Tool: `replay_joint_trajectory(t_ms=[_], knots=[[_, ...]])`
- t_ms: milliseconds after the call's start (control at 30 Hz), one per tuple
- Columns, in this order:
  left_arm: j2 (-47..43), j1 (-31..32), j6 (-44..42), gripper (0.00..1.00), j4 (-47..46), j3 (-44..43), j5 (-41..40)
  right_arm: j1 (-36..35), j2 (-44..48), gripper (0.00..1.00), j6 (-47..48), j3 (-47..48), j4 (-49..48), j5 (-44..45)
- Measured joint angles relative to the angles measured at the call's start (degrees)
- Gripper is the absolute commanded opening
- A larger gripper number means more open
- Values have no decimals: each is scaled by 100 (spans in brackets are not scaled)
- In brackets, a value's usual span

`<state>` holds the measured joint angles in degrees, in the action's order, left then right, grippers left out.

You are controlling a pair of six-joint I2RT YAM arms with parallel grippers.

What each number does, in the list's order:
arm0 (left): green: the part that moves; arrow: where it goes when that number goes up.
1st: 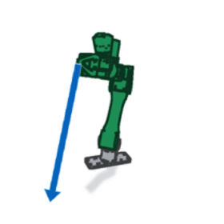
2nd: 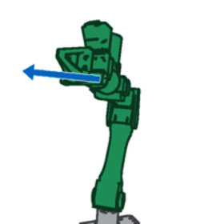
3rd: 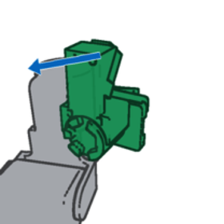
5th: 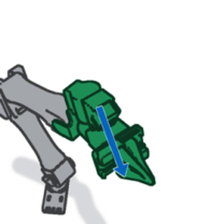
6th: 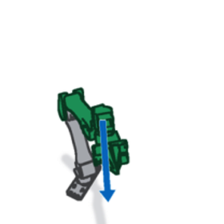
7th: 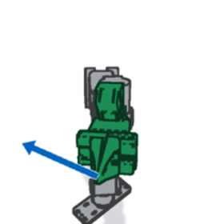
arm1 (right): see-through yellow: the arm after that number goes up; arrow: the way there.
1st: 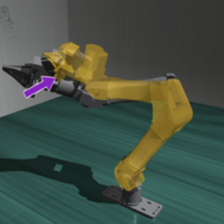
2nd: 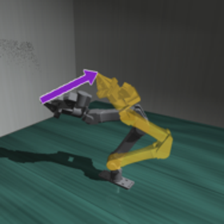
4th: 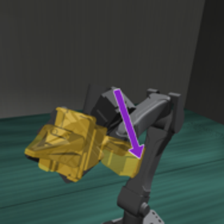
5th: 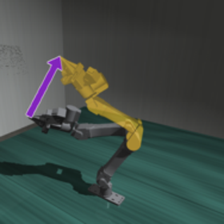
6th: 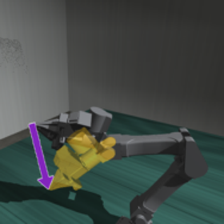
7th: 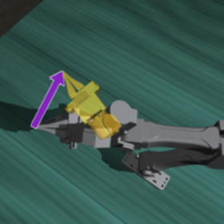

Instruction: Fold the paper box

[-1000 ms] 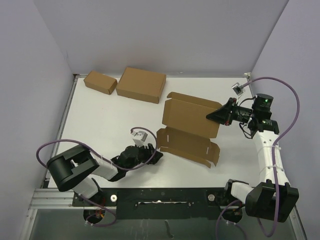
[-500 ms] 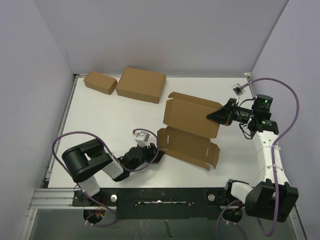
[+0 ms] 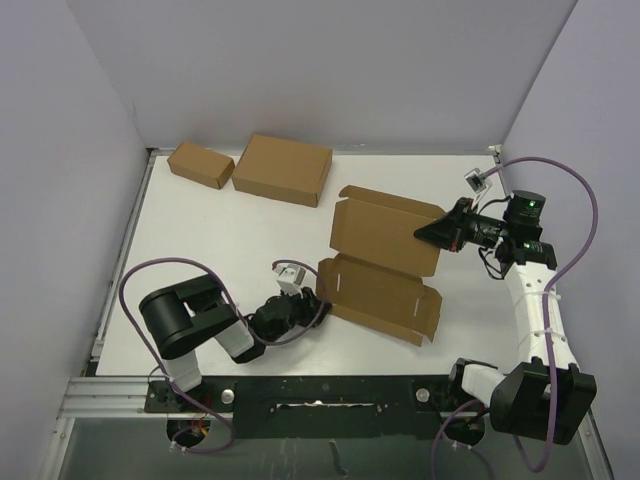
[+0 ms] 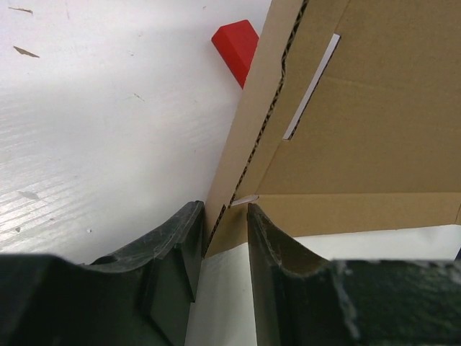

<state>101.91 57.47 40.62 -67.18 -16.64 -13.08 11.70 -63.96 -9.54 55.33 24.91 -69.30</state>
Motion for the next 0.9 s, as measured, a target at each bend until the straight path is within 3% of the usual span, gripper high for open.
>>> replay_joint_trajectory(t_ms=[467, 767, 900], knots=[[-662, 101, 205, 23, 1034, 0, -105, 28, -4, 0, 70, 0, 11, 140], [-1047, 120, 461, 16, 1576, 0, -63, 33, -4, 0, 116, 0, 68, 262], [-1226, 177, 525, 9, 1823, -2, -68, 35, -4, 0, 114, -2, 94, 315]])
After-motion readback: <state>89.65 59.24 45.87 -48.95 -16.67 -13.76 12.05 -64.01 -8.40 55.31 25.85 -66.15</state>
